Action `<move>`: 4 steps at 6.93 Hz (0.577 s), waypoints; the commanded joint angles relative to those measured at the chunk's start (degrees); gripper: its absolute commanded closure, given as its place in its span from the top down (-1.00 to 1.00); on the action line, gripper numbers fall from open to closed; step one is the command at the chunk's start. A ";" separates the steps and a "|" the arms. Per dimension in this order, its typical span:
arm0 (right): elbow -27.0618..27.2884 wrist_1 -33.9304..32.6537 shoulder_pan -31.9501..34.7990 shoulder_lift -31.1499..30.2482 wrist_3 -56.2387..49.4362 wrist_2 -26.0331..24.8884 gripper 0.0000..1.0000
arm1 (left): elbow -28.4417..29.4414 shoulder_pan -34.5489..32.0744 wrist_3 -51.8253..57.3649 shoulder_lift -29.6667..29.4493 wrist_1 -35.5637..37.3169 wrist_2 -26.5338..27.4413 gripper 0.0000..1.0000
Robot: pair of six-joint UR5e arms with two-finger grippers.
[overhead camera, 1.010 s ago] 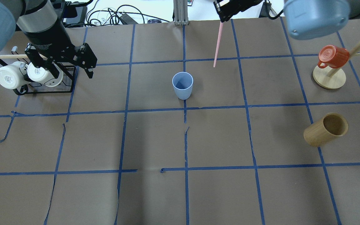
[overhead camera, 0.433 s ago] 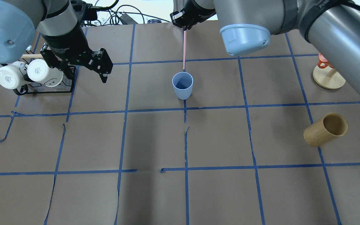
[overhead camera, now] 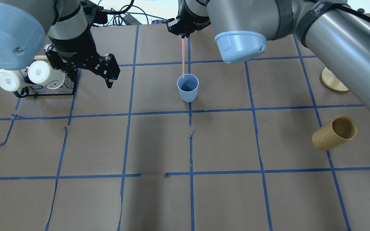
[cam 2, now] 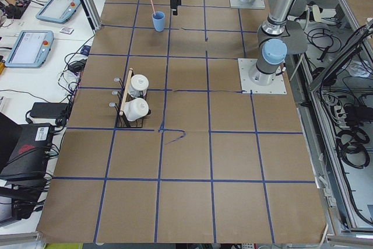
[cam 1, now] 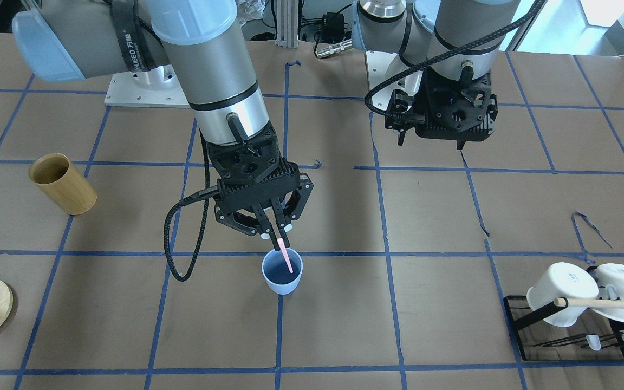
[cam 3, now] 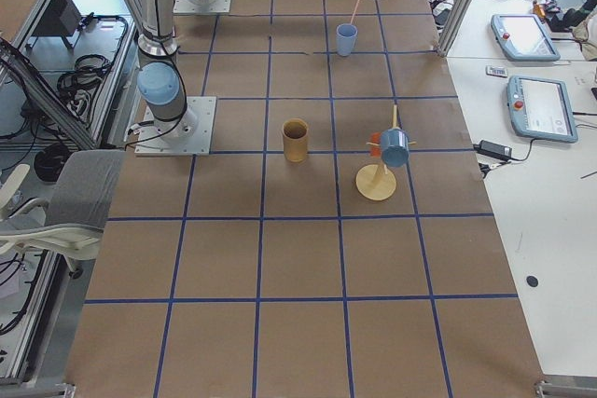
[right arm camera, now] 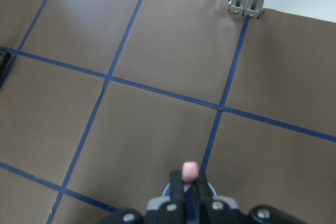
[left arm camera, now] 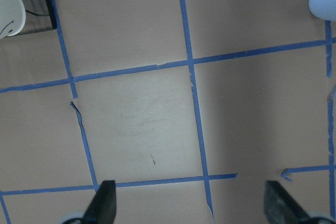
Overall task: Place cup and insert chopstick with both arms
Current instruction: 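Lower the pink chopstick into the blue cup and open the right gripper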
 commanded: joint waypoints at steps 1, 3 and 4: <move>1.69 0.00 0.33 -0.20 0.40 -0.89 -1.00 | -0.09 -0.71 -0.35 -0.11 0.09 0.29 1.00; 2.75 -0.36 0.33 -0.29 1.27 -0.80 -0.81 | -0.09 -0.79 -0.71 -0.20 0.09 0.03 1.00; 2.84 -0.45 0.33 -0.46 1.28 -0.80 0.22 | 0.61 -0.79 -0.79 -0.37 0.09 -0.23 1.00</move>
